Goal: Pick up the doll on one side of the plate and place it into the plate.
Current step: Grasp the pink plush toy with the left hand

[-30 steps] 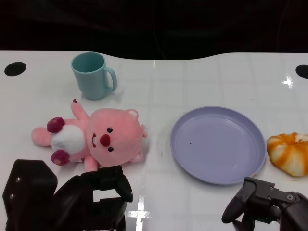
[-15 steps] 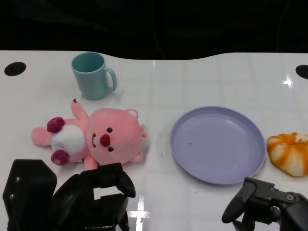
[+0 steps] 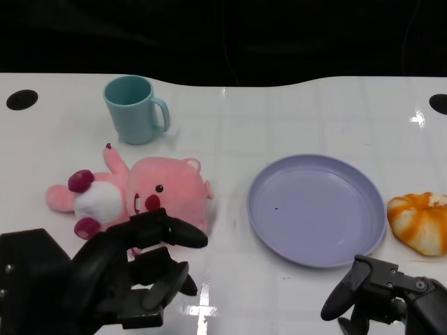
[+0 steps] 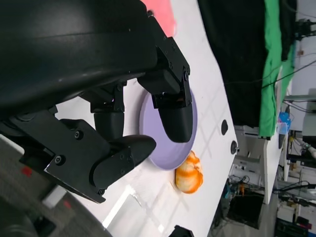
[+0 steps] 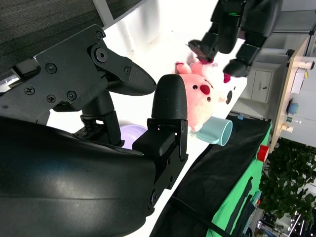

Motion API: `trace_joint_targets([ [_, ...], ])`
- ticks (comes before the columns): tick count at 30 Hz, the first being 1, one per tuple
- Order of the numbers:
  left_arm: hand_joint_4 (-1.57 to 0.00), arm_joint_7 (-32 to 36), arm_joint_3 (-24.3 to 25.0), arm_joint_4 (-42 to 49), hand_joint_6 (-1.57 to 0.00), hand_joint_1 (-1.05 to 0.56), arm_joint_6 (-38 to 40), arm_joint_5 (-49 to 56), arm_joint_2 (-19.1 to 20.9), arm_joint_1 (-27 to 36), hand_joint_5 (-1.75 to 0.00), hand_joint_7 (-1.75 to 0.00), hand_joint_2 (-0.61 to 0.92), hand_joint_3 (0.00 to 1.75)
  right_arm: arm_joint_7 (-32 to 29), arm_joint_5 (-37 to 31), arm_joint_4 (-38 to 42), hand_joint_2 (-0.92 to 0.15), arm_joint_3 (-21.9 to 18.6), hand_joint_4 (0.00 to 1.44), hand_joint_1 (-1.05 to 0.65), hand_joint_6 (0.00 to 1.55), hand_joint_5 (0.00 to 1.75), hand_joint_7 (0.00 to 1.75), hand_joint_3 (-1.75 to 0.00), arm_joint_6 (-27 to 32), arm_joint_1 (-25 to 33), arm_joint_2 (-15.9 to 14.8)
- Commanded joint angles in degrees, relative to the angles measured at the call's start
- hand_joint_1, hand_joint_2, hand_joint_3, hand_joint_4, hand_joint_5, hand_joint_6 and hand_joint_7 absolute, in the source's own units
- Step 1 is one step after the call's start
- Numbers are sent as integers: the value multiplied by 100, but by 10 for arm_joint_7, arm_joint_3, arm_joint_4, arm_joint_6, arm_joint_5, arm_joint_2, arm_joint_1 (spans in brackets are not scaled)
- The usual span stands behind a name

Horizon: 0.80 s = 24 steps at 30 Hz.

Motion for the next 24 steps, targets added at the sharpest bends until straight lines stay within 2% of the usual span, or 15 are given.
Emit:
trace_joint_targets([
  [1, -49, -6, 1, -9, -54, -31, -39, 29, 20, -4, -122, -67, 69, 65, -1, 5, -3, -58, -7, 61, -17, 55, 170, 135, -106, -1, -1, -1],
  [4, -44, -7, 2, -11, -56, -41, -66, 45, 25, -6, -110, -47, 87, 25, 0, 7, -2, -58, -8, 61, -16, 55, 170, 135, -106, -2, -1, -1],
  [5, -43, -6, 3, -12, -56, -42, -76, 53, 30, -8, -108, -45, 90, 19, 0, 8, -1, -58, -9, 61, -16, 55, 170, 135, -106, -2, -3, -1],
  [10, -29, -12, 11, -16, -46, -48, -108, 88, 58, -22, -88, -28, 92, 15, 1, 12, 1, -58, -9, 61, -16, 55, 170, 136, -106, -2, -6, -1],
  [14, -25, -5, 16, -20, -44, -51, -109, 115, 73, -39, -78, -17, 92, 10, 1, 13, 1, -58, -10, 61, -16, 54, 171, 135, -106, -1, -7, -2],
  [24, -10, 0, 23, 16, -37, -58, -146, 223, 130, -106, -71, -8, 92, 6, 1, 9, -3, -58, -9, 61, -16, 55, 170, 135, -105, -1, -5, -4],
])
